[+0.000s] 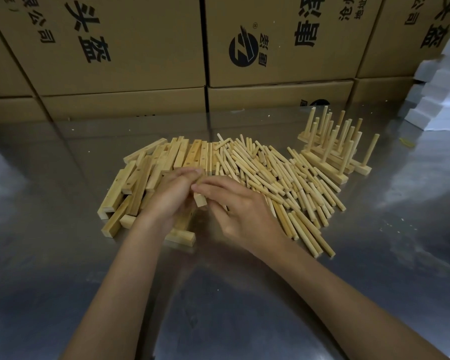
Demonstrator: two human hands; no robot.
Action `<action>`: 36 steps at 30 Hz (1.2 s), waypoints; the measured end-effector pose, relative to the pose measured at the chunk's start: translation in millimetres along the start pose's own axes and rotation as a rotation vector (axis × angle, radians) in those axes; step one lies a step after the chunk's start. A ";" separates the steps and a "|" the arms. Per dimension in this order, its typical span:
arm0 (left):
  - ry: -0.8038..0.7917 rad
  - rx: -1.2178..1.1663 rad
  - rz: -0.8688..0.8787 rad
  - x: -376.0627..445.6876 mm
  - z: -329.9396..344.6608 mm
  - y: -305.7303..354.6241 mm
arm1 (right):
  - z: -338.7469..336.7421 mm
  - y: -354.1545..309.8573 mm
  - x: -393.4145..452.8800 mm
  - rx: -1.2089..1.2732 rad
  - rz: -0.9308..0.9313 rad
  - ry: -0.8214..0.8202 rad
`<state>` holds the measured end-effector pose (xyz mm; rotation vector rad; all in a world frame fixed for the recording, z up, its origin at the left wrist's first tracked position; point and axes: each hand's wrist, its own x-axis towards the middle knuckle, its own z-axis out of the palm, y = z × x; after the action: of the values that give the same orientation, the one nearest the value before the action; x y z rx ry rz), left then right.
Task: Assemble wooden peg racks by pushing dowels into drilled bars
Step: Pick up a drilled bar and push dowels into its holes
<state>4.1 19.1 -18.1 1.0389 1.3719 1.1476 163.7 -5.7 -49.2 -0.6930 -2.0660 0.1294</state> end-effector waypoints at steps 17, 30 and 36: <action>0.137 -0.105 0.065 7.3 -5.7 -1.3 | -43.0 40.3 1.8 -0.061 0.569 -0.543; -0.267 -0.199 -0.017 -6.0 4.2 4.7 | -35.3 12.1 10.1 -0.163 0.392 -0.056; -0.241 -0.064 0.029 -7.4 4.9 3.6 | -43.6 10.6 11.3 -0.256 0.385 -0.018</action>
<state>9.8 13.0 -13.4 1.1149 1.1272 1.0430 198.5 1.5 -19.7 -1.2482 -1.9638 0.0888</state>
